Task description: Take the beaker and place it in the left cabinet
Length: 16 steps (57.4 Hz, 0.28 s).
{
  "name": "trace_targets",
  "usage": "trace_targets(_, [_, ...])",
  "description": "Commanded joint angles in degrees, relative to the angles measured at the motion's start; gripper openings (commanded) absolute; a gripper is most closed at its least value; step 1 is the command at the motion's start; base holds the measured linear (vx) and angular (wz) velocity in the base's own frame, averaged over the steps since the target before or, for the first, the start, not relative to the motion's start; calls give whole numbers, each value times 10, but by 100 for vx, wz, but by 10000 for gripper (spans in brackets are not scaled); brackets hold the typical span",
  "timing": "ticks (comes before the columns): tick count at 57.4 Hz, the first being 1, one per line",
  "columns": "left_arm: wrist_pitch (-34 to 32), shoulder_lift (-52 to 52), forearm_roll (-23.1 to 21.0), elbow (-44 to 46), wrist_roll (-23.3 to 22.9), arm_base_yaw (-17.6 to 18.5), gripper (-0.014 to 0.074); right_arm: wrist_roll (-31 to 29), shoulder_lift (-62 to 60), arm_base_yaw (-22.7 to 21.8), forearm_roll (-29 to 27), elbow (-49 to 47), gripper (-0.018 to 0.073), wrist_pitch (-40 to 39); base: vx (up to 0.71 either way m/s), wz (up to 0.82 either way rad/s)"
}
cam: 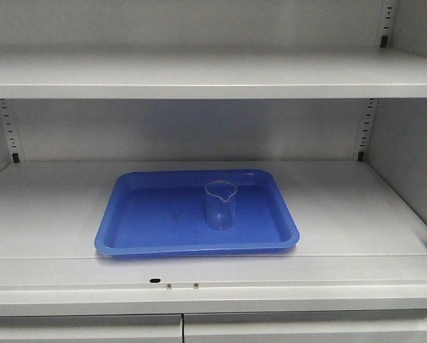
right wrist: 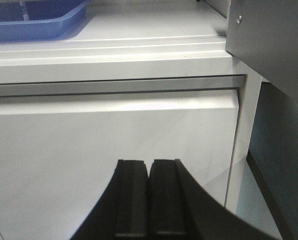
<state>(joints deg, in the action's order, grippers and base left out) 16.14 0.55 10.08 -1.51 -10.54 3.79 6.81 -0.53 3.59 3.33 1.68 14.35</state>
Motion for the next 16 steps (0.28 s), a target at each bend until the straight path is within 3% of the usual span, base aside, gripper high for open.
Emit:
trace_targets(1, [-48, 10, -1, 5, -2, 4, 4, -5, -4, -2, 2, 3, -8, -43, 0, 0])
trace_targets(16, [-48, 10, -1, 5, -2, 4, 4, -5, -4, -2, 2, 3, -8, -43, 0, 0])
